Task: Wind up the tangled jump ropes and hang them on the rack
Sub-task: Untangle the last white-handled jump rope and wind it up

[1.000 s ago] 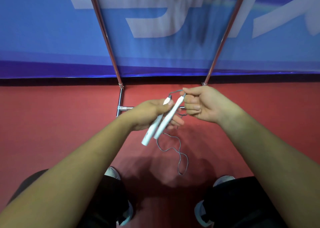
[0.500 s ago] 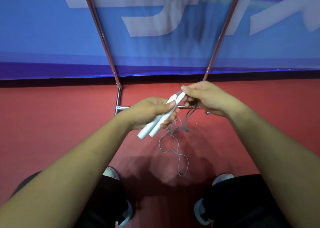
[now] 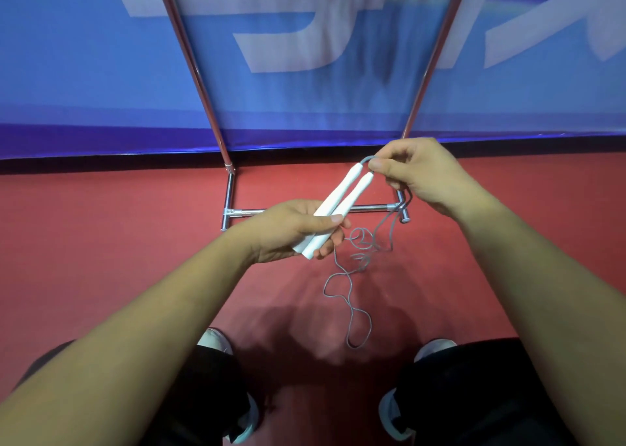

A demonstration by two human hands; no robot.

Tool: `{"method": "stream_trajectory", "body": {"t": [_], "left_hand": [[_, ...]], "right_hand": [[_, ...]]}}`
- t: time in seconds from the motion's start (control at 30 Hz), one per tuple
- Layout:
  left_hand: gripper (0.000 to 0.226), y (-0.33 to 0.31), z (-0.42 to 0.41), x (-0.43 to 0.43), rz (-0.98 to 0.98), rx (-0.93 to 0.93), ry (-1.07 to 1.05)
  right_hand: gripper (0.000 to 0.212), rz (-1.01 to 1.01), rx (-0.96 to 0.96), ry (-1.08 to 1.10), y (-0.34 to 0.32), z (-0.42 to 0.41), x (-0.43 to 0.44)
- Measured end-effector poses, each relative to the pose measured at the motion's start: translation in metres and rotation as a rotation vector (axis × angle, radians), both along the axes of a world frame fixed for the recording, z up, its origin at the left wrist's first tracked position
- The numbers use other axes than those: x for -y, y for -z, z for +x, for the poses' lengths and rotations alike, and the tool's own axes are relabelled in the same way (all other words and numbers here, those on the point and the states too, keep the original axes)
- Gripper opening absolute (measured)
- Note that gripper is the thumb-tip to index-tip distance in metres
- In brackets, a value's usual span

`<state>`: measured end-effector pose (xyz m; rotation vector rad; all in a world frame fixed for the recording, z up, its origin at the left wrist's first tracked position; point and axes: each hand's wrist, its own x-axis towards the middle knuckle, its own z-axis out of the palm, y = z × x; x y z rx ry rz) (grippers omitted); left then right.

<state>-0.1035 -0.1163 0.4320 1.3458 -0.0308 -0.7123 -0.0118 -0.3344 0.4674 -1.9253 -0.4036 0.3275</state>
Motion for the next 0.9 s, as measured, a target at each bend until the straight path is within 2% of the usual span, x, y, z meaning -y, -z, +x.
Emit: {"method": "stream_trajectory", "body": {"t": [0.1, 0.23, 0.33, 0.4, 0.53, 0.67, 0.77, 0.9], "left_hand": [[0.023, -0.002, 0.0, 0.001, 0.035, 0.015, 0.017], [0.023, -0.007, 0.001, 0.005, -0.009, 0.076, 0.022], [0.02, -0.016, 0.009, 0.007, -0.053, 0.092, -0.11], [0.012, -0.021, 0.016, -0.001, -0.152, 0.122, -0.296], [0.006, -0.02, 0.025, -0.011, -0.244, 0.13, -0.601], [0.005, -0.027, 0.034, -0.025, -0.542, 0.036, -0.945], [0.022, -0.03, 0.036, -0.04, -0.503, 0.07, -0.948], [0.035, -0.032, 0.038, -0.044, -0.576, 0.098, -0.975]], "right_hand": [[0.007, -0.02, 0.136, 0.062, -0.006, -0.002, -0.003], [0.007, 0.021, 0.199, 0.148, -0.008, -0.002, -0.007], [0.017, 0.039, 0.192, 0.166, -0.006, 0.0, -0.005], [0.025, 0.045, 0.114, 0.086, 0.001, 0.001, -0.004], [0.018, -0.015, -0.063, -0.138, 0.015, -0.009, -0.017], [0.028, -0.109, -0.21, -0.243, 0.028, -0.037, -0.044], [0.03, 0.065, -0.365, -0.238, 0.034, -0.055, -0.061], [0.017, 0.142, -0.359, -0.161, 0.03, -0.058, -0.072]]}}
